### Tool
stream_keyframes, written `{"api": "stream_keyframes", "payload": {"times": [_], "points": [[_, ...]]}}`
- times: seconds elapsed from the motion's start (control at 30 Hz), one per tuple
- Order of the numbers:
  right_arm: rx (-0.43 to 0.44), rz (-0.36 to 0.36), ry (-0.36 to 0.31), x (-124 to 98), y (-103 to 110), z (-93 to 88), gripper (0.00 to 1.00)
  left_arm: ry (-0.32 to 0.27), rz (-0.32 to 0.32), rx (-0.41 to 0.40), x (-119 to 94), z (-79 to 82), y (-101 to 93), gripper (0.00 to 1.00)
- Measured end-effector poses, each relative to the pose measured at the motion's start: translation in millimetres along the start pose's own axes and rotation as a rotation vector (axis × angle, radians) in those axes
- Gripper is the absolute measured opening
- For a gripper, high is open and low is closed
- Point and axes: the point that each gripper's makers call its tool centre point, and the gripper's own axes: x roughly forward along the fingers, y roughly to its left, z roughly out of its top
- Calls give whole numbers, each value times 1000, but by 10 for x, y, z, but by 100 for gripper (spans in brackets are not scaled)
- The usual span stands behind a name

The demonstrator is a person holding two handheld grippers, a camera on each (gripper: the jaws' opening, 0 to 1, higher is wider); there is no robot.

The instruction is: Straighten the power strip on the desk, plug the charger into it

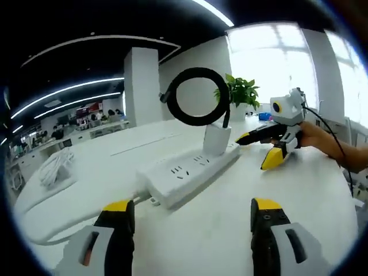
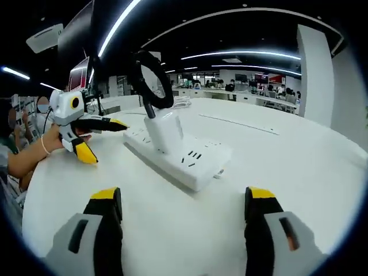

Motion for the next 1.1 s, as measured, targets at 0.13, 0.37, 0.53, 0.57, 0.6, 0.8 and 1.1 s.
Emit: {"api": "stream_keyframes", "payload": {"times": [0.13,0.37,0.53,0.57,0.6,0.8,1.1], "points": [[-13,-8,-32,-126,88,76,92,17,-7,-57,-162,-82,-63,83],[-51,-72,23,-383,251,32,85,28,61,-103,-430,-129,-154,85],[-39,-58,-73,-550,426,156,87,-82,79,-96,-575,76,-234,85],[-38,-56,-79,-576,459,150,87,-104,78,-101,-597,107,-251,85],[-37,-55,-81,-604,486,141,88,-144,75,-121,-642,152,-282,85],[18,-74,-84,-778,564,84,100,-177,69,-200,-851,130,-352,86],[39,-111,-100,-1035,648,-34,100,-208,144,-113,-1128,162,-370,86]]}}
